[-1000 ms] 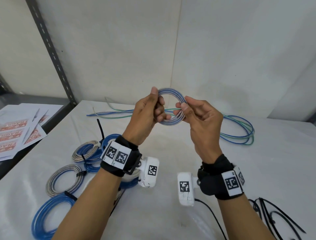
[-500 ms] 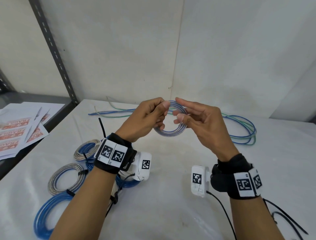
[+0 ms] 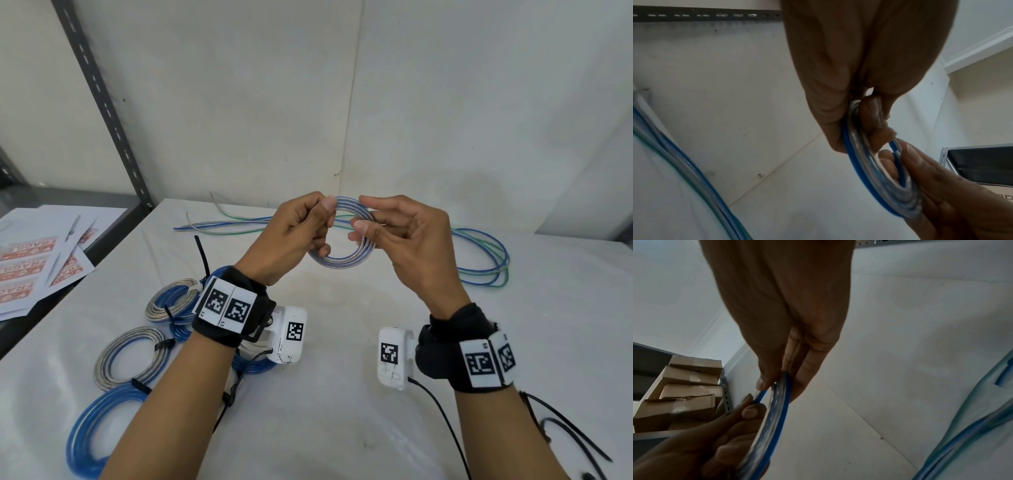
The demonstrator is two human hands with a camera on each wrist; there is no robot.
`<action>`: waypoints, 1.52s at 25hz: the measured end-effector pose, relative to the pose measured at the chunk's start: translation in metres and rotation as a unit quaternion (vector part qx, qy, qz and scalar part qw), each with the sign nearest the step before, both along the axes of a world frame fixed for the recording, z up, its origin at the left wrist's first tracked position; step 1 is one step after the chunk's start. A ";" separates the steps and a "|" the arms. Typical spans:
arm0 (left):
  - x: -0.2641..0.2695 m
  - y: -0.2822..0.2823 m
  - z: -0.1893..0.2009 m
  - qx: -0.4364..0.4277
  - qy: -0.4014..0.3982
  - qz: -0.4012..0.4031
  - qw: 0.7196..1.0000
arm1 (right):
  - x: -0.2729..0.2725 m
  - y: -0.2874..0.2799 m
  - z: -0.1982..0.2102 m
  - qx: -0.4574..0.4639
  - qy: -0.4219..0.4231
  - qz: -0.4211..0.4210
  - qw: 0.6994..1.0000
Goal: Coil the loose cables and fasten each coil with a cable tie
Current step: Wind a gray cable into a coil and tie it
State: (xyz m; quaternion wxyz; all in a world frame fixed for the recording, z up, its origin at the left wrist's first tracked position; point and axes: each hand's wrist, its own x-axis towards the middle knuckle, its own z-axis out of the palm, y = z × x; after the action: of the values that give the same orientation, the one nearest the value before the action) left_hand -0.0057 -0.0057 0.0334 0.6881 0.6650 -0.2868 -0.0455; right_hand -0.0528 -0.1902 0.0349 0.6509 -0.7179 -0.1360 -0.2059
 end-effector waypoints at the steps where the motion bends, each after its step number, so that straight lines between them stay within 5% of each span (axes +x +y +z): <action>1: 0.000 0.000 -0.001 -0.006 0.003 0.004 1.000 | 0.000 0.002 0.000 0.013 -0.009 -0.011 1.000; 6: -0.001 -0.001 0.000 -0.005 0.024 -0.028 0.999 | -0.007 -0.004 0.000 0.025 -0.013 -0.015 0.999; 9: -0.002 -0.003 0.001 0.044 0.083 -0.094 0.991 | -0.016 -0.019 0.010 -0.068 0.031 0.021 0.997; 15: -0.026 -0.036 0.015 0.250 -0.043 -0.118 0.960 | -0.041 -0.051 0.024 -0.153 0.143 0.065 0.976; 20: -0.039 -0.076 0.013 0.220 0.184 -0.273 0.918 | -0.080 -0.083 0.037 -0.224 0.171 0.057 0.958; 23: -0.048 -0.096 0.010 0.193 0.230 -0.323 0.898 | -0.098 -0.097 0.042 -0.237 0.165 0.033 0.957; 28: -0.066 -0.118 0.012 0.281 0.141 -0.231 0.921 | -0.112 -0.131 0.030 -0.190 0.215 -0.027 0.958; 30: -0.069 -0.122 0.007 0.324 0.106 -0.188 0.921 | -0.112 -0.149 0.011 -0.308 0.320 -0.061 0.894; 33: -0.074 -0.126 -0.006 0.322 0.135 -0.178 0.920 | -0.112 -0.156 -0.025 -0.538 0.460 -0.046 0.705; 35: -0.079 -0.127 -0.013 0.318 0.153 -0.184 0.918 | -0.111 -0.153 -0.042 -0.571 0.466 -0.053 0.674; 38: -0.083 -0.124 -0.018 0.298 0.166 -0.188 0.921 | -0.108 -0.150 -0.052 -0.572 0.452 -0.059 0.682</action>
State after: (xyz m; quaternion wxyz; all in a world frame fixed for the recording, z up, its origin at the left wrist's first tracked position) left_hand -0.0891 -0.1296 0.0154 0.4748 0.7562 -0.2610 -0.3668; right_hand -0.1613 -0.3404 -0.0170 0.0828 -0.9629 0.1264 0.2236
